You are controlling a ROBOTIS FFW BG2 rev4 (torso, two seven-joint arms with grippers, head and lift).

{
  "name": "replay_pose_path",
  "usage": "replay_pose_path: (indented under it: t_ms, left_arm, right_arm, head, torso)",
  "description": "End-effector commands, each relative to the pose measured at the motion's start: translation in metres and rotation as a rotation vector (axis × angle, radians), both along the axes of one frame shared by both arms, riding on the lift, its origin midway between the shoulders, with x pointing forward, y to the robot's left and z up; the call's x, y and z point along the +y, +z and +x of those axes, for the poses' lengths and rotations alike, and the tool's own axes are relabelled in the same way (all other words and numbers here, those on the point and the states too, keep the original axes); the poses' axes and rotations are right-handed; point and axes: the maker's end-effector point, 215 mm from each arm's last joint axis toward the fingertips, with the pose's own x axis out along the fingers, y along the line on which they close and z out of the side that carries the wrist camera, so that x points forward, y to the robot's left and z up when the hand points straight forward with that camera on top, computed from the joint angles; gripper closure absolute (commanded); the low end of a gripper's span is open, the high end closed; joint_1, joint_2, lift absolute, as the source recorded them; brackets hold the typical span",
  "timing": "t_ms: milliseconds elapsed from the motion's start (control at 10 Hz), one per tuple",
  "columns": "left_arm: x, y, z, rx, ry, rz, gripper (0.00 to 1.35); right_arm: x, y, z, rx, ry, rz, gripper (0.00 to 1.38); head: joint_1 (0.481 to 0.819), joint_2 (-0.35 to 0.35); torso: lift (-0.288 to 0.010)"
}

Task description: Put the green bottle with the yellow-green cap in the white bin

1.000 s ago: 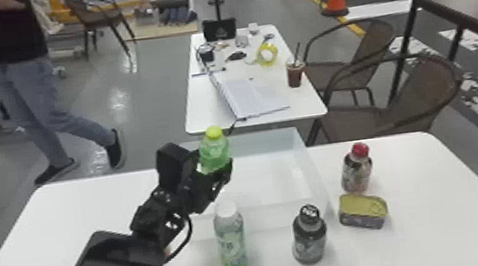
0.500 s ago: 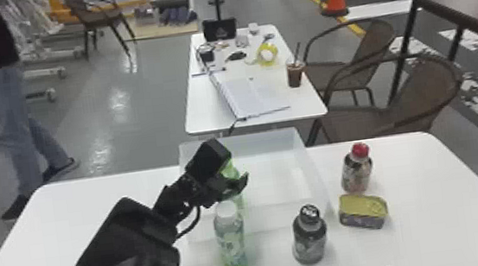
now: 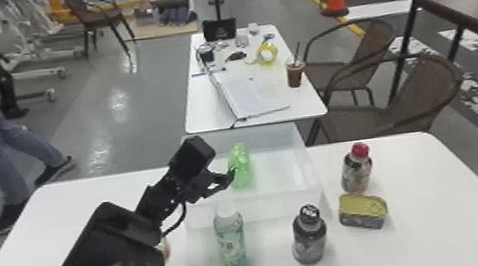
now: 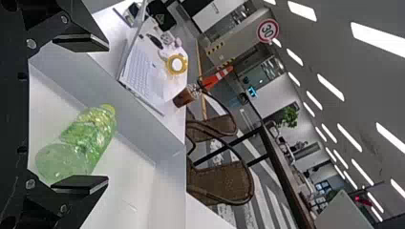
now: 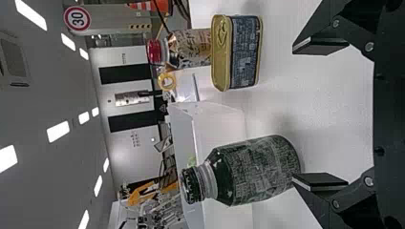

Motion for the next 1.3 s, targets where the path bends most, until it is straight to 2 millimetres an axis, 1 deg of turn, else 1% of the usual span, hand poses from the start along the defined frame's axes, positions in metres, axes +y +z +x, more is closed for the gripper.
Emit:
replay_pose_path:
  t_ms: [0,100,200,300,400,500,600,700,800,900,1100,1200]
  left_arm:
    - [0.04,0.013,-0.003,-0.033,0.075,-0.066,0.3]
    - [0.066,0.015,-0.006,-0.039,0.129,-0.112,0.3]
    - [0.093,0.011,-0.013,-0.037,0.183,-0.162,0.3]
    - [0.12,0.002,-0.027,-0.032,0.244,-0.21,0.3]
    - [0.138,-0.004,-0.044,-0.034,0.289,-0.267,0.3]
    - [0.175,-0.013,-0.069,-0.051,0.36,-0.32,0.3]
    - [0.202,-0.017,-0.092,-0.077,0.423,-0.372,0.3]
    - [0.224,-0.022,-0.12,-0.106,0.491,-0.463,0.3]
    - [0.239,-0.027,-0.145,-0.126,0.54,-0.512,0.3]
    - [0.248,-0.041,-0.166,-0.111,0.582,-0.558,0.3]
    - [0.253,-0.059,-0.203,-0.113,0.62,-0.583,0.3]
    - [0.254,-0.072,-0.221,-0.099,0.646,-0.586,0.3]
  right_arm:
    - [0.0,0.0,-0.001,0.001,-0.001,0.002,0.33]
    - [0.0,-0.001,-0.002,0.003,-0.001,0.002,0.33]
    - [0.0,-0.001,-0.002,0.003,-0.001,0.002,0.33]
    - [0.0,-0.002,-0.003,0.005,0.0,0.0,0.33]
    - [-0.001,-0.001,-0.003,0.003,0.001,-0.001,0.33]
    - [-0.001,-0.001,-0.003,0.005,0.001,-0.001,0.33]
    - [-0.001,-0.001,-0.003,0.003,0.001,-0.002,0.33]
    - [-0.001,-0.001,-0.004,0.004,0.001,-0.002,0.33]
    - [-0.001,-0.001,-0.004,0.003,0.001,-0.002,0.33]
    - [-0.001,-0.002,-0.005,0.007,0.002,-0.002,0.33]
    - [-0.001,-0.003,-0.006,0.008,0.001,0.0,0.33]
    - [-0.001,-0.002,-0.007,0.007,0.0,-0.002,0.33]
  head:
    - [0.549,0.0]
    - [0.549,0.0]
    - [0.549,0.0]
    - [0.549,0.0]
    - [0.549,0.0]
    - [0.549,0.0]
    - [0.549,0.0]
    - [0.549,0.0]
    - [0.549,0.0]
    - [0.549,0.0]
    - [0.549,0.0]
    - [0.549,0.0]
  torso:
    - [-0.1]
    - [-0.1]
    - [-0.1]
    - [-0.1]
    - [-0.1]
    - [-0.1]
    - [-0.1]
    - [-0.1]
    - [-0.1]
    - [-0.1]
    - [-0.1]
    - [-0.1]
